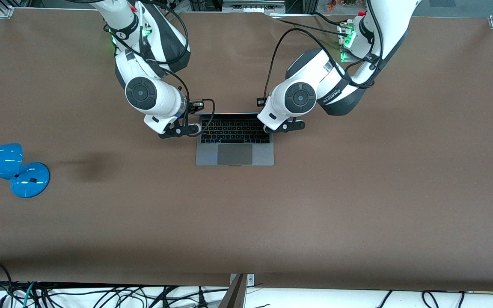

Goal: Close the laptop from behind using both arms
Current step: 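Push the screen's back with both grippers, tilting it toward the keyboard, then press the lid down with both grippers until it shuts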

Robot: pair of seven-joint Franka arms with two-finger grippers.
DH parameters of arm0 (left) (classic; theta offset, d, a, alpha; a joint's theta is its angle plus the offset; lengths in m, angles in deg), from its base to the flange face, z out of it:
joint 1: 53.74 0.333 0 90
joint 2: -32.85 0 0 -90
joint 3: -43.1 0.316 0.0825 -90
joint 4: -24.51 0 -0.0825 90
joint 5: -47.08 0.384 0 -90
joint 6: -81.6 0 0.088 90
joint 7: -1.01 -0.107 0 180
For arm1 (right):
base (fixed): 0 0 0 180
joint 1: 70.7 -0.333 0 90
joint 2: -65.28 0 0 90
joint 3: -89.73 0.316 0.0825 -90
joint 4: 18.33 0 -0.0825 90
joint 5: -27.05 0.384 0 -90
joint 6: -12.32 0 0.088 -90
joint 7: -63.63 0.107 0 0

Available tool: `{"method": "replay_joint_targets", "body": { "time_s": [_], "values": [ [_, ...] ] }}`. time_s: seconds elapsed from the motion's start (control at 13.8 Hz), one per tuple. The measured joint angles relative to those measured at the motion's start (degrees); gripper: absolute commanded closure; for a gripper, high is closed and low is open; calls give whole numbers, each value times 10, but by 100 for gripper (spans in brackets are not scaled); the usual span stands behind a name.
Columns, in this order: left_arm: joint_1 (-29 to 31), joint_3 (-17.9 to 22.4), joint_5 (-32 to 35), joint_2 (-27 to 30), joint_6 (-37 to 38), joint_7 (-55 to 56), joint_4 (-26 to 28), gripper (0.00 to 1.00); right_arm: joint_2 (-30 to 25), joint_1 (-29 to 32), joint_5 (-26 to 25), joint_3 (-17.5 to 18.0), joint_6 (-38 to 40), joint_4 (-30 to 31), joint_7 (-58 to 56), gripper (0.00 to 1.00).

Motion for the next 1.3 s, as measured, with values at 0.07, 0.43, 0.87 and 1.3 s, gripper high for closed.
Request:
{"method": "replay_joint_targets", "body": {
  "time_s": [0.07, 0.43, 0.87, 1.3],
  "values": [
    [0, 1, 9, -5, -3, 0, -3, 100, 4, 0, -1, -1, -4, -1, -3, 100],
    [0, 5, 23, -37, -6, 0, -32, 100, 31, 0, -21, -3, -44, -12, -19, 100],
    [-1, 15, 33, -70, -18, 0, -61, 100, 45, 0, -23, -11, -46, -34, -24, 100],
    [-72, 88, 33, -96, -38, 0, -92, 100, 75, 0, -23, -18, -88, -47, -50, 100]
  ]
}}
